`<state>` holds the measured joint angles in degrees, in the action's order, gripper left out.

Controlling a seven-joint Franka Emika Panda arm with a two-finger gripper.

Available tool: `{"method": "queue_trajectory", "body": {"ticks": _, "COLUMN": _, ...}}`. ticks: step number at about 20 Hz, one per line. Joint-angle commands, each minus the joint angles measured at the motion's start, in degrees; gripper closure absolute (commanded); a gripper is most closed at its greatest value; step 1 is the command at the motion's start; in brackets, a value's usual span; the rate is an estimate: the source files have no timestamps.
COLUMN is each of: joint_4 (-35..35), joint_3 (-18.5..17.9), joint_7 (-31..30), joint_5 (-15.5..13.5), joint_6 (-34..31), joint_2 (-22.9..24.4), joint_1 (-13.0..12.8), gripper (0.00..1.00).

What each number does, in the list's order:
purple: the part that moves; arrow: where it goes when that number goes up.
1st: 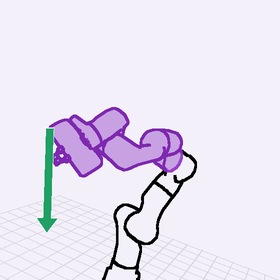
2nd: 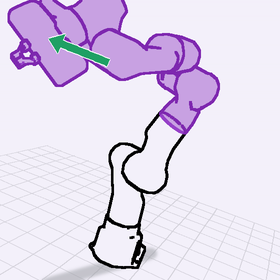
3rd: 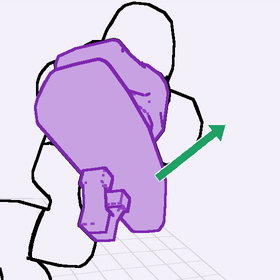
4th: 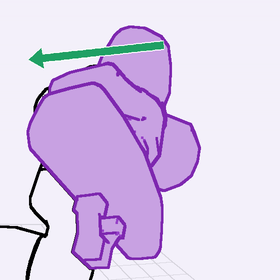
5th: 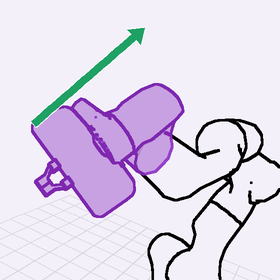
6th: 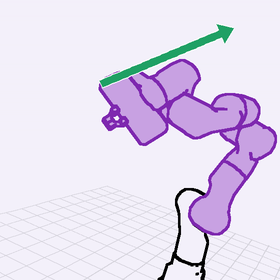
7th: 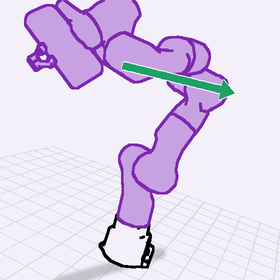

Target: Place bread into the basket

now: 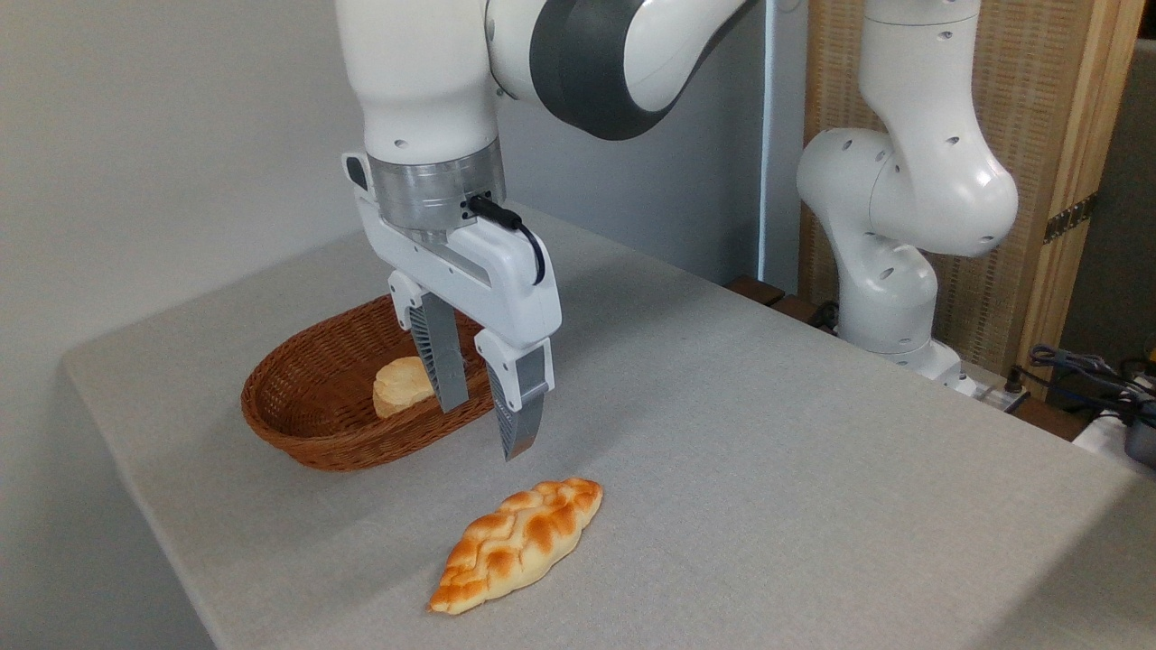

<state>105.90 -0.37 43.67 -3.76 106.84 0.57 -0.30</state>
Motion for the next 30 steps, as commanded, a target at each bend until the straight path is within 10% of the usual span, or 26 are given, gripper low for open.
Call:
{"method": "queue_trajectory", "body": {"ticks": 1, "joint_4": 1.5, "joint_3": -0.06, "joint_7": 1.15, "joint_5": 0.68, "joint_6": 1.87, "joint_2": 0.92, "joint_1": 0.21, "gripper": 0.0}}
{"method": "queue_trajectory", "body": {"ticks": 30, "joint_4": 5.19, "joint_3": -0.15, "joint_7": 2.47, "joint_5": 0.86, "joint_6": 5.57, "joint_2": 0.57, "joint_1": 0.21, "gripper": 0.0}}
